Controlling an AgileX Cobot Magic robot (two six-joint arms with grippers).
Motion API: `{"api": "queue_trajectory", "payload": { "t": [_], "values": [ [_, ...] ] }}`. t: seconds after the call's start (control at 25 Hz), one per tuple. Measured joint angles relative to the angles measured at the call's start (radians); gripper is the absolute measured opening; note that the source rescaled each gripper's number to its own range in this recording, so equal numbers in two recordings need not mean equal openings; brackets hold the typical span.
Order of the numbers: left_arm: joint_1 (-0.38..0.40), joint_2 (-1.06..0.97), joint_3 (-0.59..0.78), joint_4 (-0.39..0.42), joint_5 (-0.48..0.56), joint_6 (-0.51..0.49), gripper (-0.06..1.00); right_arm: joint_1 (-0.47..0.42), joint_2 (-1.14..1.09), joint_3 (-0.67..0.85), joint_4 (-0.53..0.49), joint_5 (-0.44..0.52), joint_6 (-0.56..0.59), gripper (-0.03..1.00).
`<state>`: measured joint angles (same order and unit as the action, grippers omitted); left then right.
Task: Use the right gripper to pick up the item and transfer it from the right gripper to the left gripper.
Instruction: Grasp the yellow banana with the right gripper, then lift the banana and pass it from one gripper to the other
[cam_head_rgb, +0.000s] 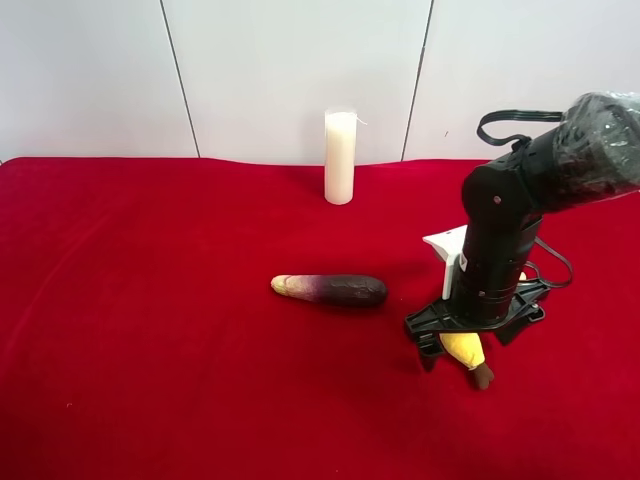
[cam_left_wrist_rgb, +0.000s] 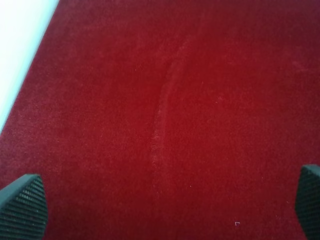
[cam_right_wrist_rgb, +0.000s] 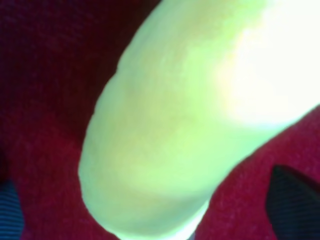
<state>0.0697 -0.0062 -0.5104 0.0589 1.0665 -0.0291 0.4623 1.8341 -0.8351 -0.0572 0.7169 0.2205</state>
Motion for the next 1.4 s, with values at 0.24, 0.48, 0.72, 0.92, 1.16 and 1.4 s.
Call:
{"api": "queue_trajectory", "payload": {
  "t": [0.24, 0.48, 0.72, 0.92, 1.16, 1.4],
  "values": [
    [0.000, 0.000, 0.000, 0.000, 0.000, 0.000, 1.00, 0.000, 0.003, 0.000, 0.000, -0.001, 0.000, 0.39],
    [0.000, 0.000, 0.000, 0.000, 0.000, 0.000, 1.00, 0.000, 0.003, 0.000, 0.000, -0.002, 0.000, 0.01],
    [0.000, 0.000, 0.000, 0.000, 0.000, 0.000, 1.00, 0.000, -0.034, 0.000, 0.001, 0.023, -0.011, 0.00],
    [0.000, 0.000, 0.000, 0.000, 0.000, 0.000, 1.00, 0.000, -0.177, -0.001, -0.003, 0.079, -0.065, 0.00],
    [0.000, 0.062, 0.000, 0.000, 0.003, 0.000, 1.00, 0.000, -0.345, -0.004, 0.000, 0.177, -0.220, 0.00],
    [-0.005, 0.243, -0.067, -0.017, 0.021, 0.004, 1.00, 0.050, -0.430, -0.026, 0.006, 0.239, -0.318, 0.00]
  ]
}}
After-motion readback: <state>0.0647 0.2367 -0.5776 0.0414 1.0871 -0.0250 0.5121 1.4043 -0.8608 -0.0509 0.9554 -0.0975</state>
